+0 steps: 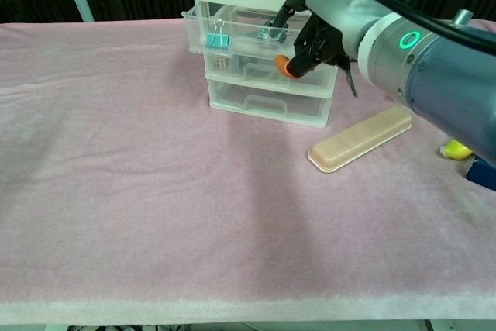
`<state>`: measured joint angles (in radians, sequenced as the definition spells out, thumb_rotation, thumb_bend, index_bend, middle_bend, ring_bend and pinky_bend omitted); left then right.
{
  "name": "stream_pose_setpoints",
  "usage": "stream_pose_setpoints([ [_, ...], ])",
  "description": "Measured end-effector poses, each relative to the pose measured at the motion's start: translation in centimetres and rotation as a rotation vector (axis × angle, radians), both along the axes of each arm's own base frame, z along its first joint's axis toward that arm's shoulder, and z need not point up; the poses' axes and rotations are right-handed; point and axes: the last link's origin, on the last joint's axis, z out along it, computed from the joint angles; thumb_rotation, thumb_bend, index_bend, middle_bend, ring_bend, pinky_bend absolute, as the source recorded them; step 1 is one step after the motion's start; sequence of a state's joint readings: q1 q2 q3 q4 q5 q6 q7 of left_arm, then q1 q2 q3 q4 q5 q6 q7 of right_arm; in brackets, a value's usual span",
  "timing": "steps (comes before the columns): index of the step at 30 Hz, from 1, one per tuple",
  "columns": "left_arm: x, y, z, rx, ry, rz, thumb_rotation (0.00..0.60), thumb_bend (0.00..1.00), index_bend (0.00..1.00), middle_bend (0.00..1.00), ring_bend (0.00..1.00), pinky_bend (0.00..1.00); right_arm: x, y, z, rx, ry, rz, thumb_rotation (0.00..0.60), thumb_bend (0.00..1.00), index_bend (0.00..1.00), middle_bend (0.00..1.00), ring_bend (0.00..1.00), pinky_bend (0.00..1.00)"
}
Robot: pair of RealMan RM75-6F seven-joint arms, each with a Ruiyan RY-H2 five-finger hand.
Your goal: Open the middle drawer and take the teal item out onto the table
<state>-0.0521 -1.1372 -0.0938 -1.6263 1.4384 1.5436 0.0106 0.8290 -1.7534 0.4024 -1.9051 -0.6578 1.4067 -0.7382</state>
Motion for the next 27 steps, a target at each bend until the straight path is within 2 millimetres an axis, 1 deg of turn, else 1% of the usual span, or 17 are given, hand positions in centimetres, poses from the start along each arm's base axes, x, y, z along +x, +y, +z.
stream_pose_setpoints([
  [8, 0.0, -0.1, 0.0, 0.002, -0.001, -0.001, 0.600, 0.01, 0.00, 0.00, 0.00, 0.00, -0.1, 1.3, 0.0, 0.030, -0.001, 0.015, 0.600, 0.39, 0.34, 0.82, 0.86, 0.77],
  [19, 0.0, -0.1, 0.0, 0.002, -0.001, -0.001, 0.600, 0.01, 0.00, 0.00, 0.00, 0.00, -0.3, 3.6, 0.2, 0.084, -0.029, 0.051, 0.600, 0.40, 0.35, 0.82, 0.86, 0.77],
  [27, 0.1, -0.1, 0.0, 0.002, -0.002, 0.001, 0.600, 0.01, 0.00, 0.00, 0.00, 0.00, -0.3, 4.3, 0.1, 0.095, -0.036, 0.064, 0.600, 0.39, 0.35, 0.82, 0.86, 0.77],
])
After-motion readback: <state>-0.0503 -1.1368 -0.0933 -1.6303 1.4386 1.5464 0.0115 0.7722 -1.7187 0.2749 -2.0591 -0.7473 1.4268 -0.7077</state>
